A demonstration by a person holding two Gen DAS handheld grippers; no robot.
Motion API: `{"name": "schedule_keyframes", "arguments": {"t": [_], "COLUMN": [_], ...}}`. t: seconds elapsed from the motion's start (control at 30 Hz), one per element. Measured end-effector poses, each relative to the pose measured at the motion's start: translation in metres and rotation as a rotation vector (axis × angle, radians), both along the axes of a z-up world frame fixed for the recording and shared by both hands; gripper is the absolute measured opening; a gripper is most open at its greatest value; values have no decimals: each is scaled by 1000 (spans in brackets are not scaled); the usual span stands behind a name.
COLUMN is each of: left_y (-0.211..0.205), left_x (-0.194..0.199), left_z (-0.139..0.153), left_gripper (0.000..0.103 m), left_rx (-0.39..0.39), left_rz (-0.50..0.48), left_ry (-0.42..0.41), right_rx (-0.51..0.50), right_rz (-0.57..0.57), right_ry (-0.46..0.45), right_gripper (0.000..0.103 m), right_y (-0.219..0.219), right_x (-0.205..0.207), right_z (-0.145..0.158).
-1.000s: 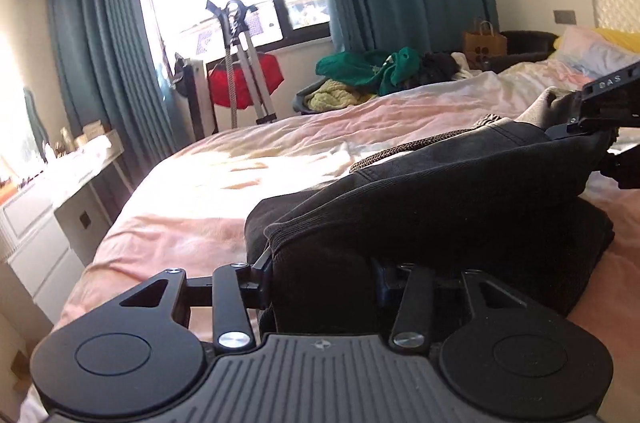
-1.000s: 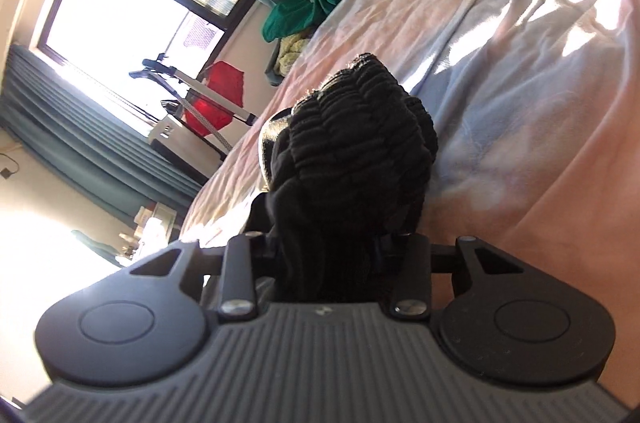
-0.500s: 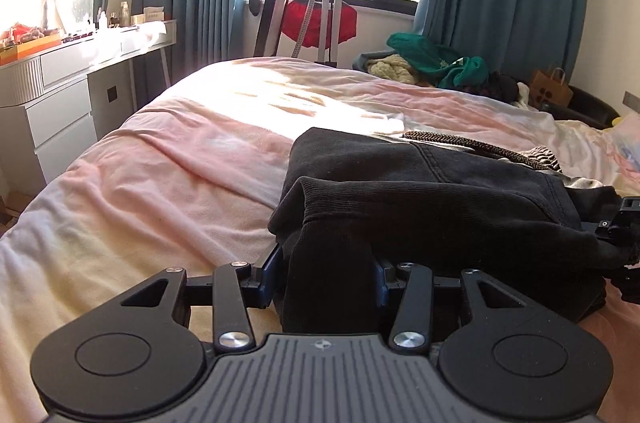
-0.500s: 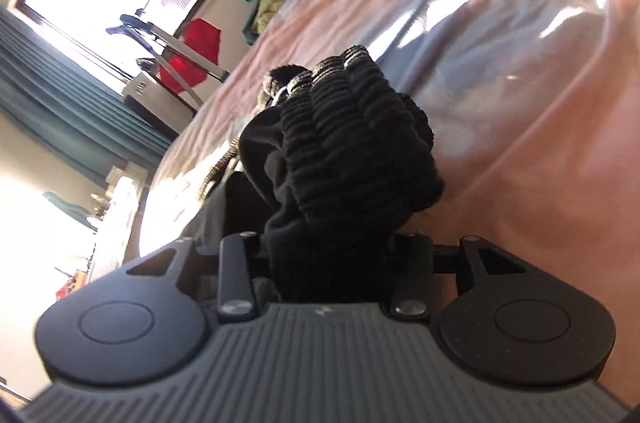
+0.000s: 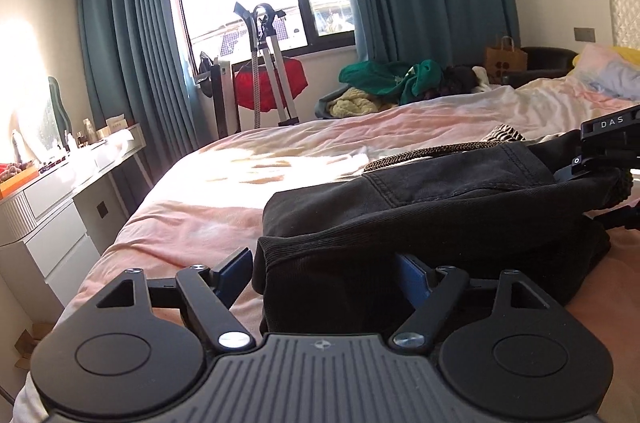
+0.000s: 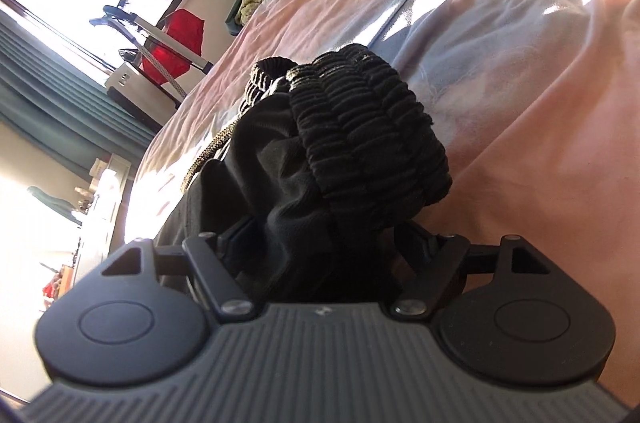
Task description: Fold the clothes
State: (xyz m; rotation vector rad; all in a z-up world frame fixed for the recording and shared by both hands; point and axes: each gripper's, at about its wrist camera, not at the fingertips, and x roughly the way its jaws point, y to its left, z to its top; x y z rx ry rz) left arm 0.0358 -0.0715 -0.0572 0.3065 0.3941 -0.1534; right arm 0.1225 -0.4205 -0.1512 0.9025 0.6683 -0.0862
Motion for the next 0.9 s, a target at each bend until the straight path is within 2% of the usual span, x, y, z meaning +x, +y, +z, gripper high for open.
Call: {"name": "schedule_keyframes", "arguments": {"t": [0.03,0.07,0.1,0.13,0.23,0.33,0.43,0.5,0.63,0.73,0.83,0.9], "left_y": [-1,-1,-2,1,18,39,54,60,62,54,40,36], "left_x": [3,7,11,15,23,27,26,25,22,16,7,2], "left_z": [-3,-5,-8,-9,-6,-2,-4,-7,-10,-10,-9,-6], "left_gripper": [78,77,72,64,49,42,38,37,35,35,36,37], "left_rx": [11,21,30,3,-168,-329,-414,-439,-413,-358,-272,-240], "left_rz": [6,14,23,19,37,83,133,167,183,149,110,98], "left_ry": [2,7,12,27,98,153,195,214,218,199,164,151], "right_rx": [7,14,21,27,48,79,112,122,151,127,116,128], "right_rz": [12,24,36,47,83,101,115,162,227,185,138,129], "right_ry": [-4,-8,-12,-16,-28,-46,-70,-146,-278,-166,-66,-61], "right_gripper": [87,85,85,87,88,88,89,89,90,90,89,89], "right_y": [1,2,2,3,5,5,4,9,13,12,8,6], "right_x": [2,5,7,10,17,19,19,16,10,17,23,26], "right_z": [-2,-4,-6,-7,-13,-13,-12,2,20,7,-11,-16]}}
